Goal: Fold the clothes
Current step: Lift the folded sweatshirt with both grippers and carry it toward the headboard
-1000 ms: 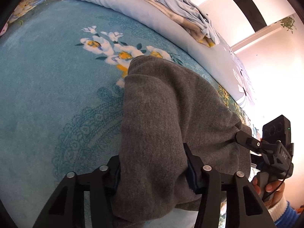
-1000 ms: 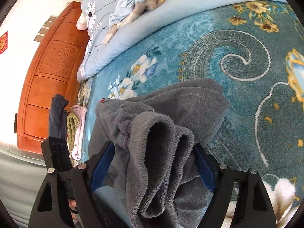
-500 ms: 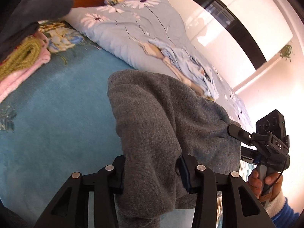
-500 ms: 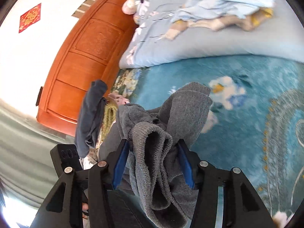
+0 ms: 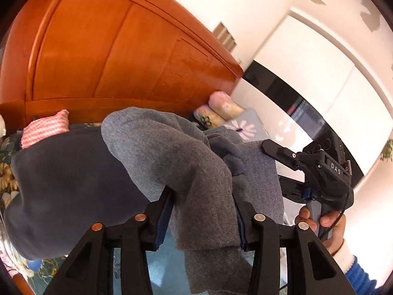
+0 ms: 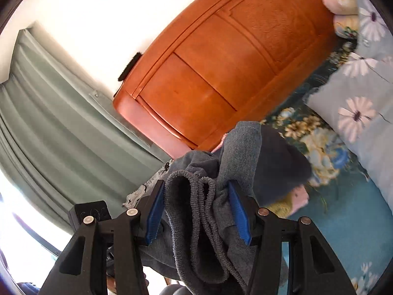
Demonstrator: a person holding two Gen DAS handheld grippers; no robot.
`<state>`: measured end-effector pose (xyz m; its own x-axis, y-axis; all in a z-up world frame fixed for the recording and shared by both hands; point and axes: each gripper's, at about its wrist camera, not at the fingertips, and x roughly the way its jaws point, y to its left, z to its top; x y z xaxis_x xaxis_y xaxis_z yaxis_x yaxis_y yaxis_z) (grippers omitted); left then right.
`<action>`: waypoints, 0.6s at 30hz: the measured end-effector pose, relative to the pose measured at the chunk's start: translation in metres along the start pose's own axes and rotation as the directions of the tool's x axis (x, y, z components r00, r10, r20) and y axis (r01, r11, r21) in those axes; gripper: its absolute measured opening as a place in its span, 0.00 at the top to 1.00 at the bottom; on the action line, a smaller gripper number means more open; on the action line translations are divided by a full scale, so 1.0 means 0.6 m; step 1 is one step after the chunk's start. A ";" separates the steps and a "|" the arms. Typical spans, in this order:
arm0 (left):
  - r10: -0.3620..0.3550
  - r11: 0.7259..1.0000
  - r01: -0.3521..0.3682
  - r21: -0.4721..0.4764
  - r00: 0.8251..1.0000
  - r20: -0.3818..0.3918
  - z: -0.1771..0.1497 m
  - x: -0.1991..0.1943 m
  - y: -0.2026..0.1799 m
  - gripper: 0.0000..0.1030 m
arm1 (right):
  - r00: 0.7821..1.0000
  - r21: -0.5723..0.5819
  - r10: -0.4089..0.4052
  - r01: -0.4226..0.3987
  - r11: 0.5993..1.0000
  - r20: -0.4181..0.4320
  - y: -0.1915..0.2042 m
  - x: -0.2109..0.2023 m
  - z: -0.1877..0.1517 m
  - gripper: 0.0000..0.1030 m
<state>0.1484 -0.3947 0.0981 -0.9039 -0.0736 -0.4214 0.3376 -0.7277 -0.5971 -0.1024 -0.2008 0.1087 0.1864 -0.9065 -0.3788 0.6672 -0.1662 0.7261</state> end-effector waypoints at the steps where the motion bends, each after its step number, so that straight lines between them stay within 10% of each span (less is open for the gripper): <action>1: 0.014 0.999 -0.013 -0.038 1.000 0.024 0.015 -0.001 0.026 0.55 | 1.000 -0.009 0.011 -0.011 1.000 -0.020 0.012 0.036 0.028 0.48; 9: 0.168 0.958 -0.177 -0.225 0.984 -0.058 0.014 0.052 0.206 0.52 | 0.989 0.029 -0.073 0.077 0.997 -0.130 -0.008 0.254 0.119 0.48; 18: 0.221 0.963 -0.224 -0.152 0.974 -0.039 -0.017 -0.023 0.177 0.39 | 0.978 -0.249 -0.183 0.154 0.956 -0.097 0.048 0.220 0.071 0.48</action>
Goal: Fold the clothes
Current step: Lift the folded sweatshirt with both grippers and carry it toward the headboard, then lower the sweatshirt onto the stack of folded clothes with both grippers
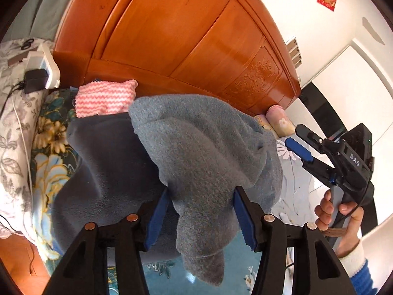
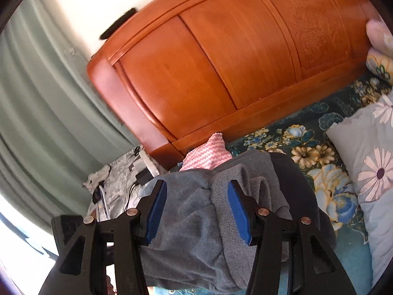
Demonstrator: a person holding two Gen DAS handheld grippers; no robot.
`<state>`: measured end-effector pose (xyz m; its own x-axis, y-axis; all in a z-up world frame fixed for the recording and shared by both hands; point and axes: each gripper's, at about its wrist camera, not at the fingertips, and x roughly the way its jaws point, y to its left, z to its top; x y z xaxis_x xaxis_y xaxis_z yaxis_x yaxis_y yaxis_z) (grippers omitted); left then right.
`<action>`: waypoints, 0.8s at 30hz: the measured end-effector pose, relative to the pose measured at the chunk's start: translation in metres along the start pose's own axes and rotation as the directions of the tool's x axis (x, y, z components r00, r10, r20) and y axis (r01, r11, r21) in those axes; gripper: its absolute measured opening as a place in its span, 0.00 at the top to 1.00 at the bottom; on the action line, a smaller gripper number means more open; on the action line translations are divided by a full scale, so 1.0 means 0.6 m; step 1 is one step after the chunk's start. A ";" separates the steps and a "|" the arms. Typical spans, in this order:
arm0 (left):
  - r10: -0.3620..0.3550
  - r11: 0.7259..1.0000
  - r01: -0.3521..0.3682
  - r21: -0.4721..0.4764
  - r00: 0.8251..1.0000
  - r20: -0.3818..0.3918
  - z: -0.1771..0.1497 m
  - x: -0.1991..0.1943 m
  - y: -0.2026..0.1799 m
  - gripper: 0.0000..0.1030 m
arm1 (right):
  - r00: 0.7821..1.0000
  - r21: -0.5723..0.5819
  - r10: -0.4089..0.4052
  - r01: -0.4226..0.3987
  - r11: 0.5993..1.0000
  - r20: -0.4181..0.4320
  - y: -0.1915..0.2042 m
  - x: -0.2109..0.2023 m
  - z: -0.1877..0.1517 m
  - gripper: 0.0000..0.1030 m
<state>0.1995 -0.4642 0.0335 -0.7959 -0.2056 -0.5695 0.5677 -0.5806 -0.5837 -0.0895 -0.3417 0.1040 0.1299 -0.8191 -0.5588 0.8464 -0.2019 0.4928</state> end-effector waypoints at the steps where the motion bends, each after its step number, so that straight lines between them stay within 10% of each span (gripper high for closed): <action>1: 0.021 1.000 -0.021 0.019 0.999 0.026 0.001 -0.009 -0.008 0.38 | 1.000 -0.041 0.008 -0.008 0.999 -0.002 0.015 -0.008 -0.011 0.48; 7: 0.040 0.986 -0.048 0.159 0.997 0.059 0.010 0.017 -0.069 0.32 | 0.992 -0.121 -0.052 0.038 0.992 -0.115 0.030 0.045 -0.067 0.48; 14: 0.177 0.918 -0.198 0.343 0.980 0.092 0.050 0.103 -0.080 0.31 | 0.992 0.056 -0.066 0.073 0.996 -0.104 -0.039 0.126 -0.035 0.48; 24: 0.230 0.906 -0.224 0.358 0.973 0.028 0.073 0.175 -0.027 0.30 | 0.973 0.013 -0.160 0.165 0.986 -0.164 -0.050 0.214 -0.001 0.48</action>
<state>0.0976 -0.5109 0.0089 -0.6499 -0.3557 -0.6716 0.6178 -0.7620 -0.1943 -0.0980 -0.4405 0.0168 0.0754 -0.6768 -0.7323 0.8493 -0.3412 0.4029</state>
